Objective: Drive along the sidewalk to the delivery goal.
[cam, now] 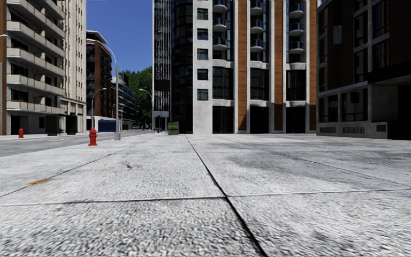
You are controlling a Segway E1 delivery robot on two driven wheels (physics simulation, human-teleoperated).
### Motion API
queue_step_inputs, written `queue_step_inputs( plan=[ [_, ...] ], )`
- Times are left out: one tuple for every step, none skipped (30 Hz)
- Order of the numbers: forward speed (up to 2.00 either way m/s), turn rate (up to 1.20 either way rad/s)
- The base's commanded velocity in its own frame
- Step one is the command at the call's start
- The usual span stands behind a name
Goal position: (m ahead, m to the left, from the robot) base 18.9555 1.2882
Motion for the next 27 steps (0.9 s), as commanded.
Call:
queue_step_inputs(
  plan=[
    [2.0, 0.0],
    [2.0, 0.0],
    [2.0, 0.0],
    [2.0, 0.0],
    [2.0, 0.0],
    [2.0, 0.0],
    [2.0, 0.0],
    [2.0, 0.0],
    [2.0, 0.0],
    [2.0, 0.0],
    [2.0, 0.0],
    [2.0, 0.0],
    [2.0, 0.0],
    [2.0, 0.0],
    [2.0, 0.0],
    [2.0, 0.0],
    [2.0, 0.0],
    [2.0, 0.0],
    [2.0, 0.0],
    [2.0, 0.0],
    [2.0, 0.0],
    [2.0, 0.0],
    [2.0, 0.0],
    [2.0, 0.0],
    [2.0, 0.0],
    [2.0, 0.0],
    [2.0, 0.0]
  ],
)
